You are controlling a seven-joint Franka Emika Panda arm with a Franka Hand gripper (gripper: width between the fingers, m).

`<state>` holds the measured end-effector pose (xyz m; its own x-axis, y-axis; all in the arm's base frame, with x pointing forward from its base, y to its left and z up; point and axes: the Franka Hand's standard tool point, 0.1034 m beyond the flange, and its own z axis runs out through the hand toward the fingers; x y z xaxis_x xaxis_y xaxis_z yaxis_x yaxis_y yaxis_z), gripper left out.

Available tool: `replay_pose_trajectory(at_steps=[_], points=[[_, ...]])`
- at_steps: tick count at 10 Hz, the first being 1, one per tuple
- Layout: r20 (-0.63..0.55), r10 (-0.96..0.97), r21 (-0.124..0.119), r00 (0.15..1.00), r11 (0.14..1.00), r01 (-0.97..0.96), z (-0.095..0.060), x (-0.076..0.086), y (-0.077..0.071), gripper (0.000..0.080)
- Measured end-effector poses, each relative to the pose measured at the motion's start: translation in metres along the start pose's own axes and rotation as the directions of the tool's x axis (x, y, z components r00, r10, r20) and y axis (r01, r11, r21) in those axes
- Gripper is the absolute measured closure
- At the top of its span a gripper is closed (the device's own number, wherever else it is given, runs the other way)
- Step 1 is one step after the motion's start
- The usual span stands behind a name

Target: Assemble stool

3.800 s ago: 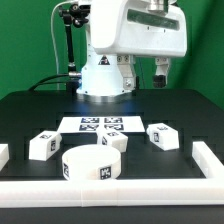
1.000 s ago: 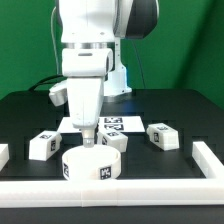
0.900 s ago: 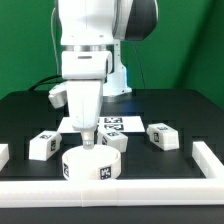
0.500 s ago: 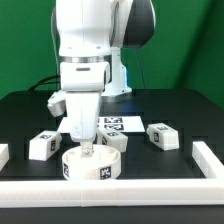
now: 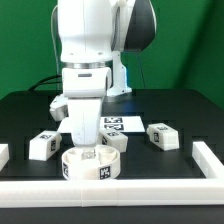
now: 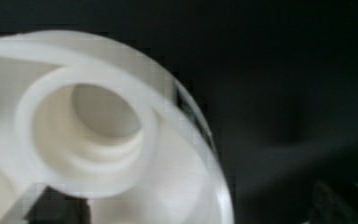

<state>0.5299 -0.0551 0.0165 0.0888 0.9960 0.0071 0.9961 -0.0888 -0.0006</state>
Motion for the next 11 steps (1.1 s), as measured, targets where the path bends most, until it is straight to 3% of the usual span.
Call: replay_pose_trajectory(at_steps=[1,2,3,4,5,11], points=[[0.0,0.001,0.0,1.0,1.0,-0.001,0.0,-0.0004,0.0,0.0366],[0.0,0.001,0.0,1.0,1.0,-0.001,0.0001,-0.0007,-0.0001,0.0502],[0.0,0.001,0.0,1.0,1.0,-0.001,0.0001,-0.0008,-0.0002,0.0502],[0.0,0.001,0.0,1.0,1.0,-0.001,0.0002,-0.0008,-0.0003,0.0699],[0.0,0.001,0.001,1.0,1.0,-0.001,0.0002,-0.0009,-0.0004,0.0767],[0.001,0.002,0.001,1.0,1.0,-0.002,0.0003,-0.0011,-0.0005,0.0772]])
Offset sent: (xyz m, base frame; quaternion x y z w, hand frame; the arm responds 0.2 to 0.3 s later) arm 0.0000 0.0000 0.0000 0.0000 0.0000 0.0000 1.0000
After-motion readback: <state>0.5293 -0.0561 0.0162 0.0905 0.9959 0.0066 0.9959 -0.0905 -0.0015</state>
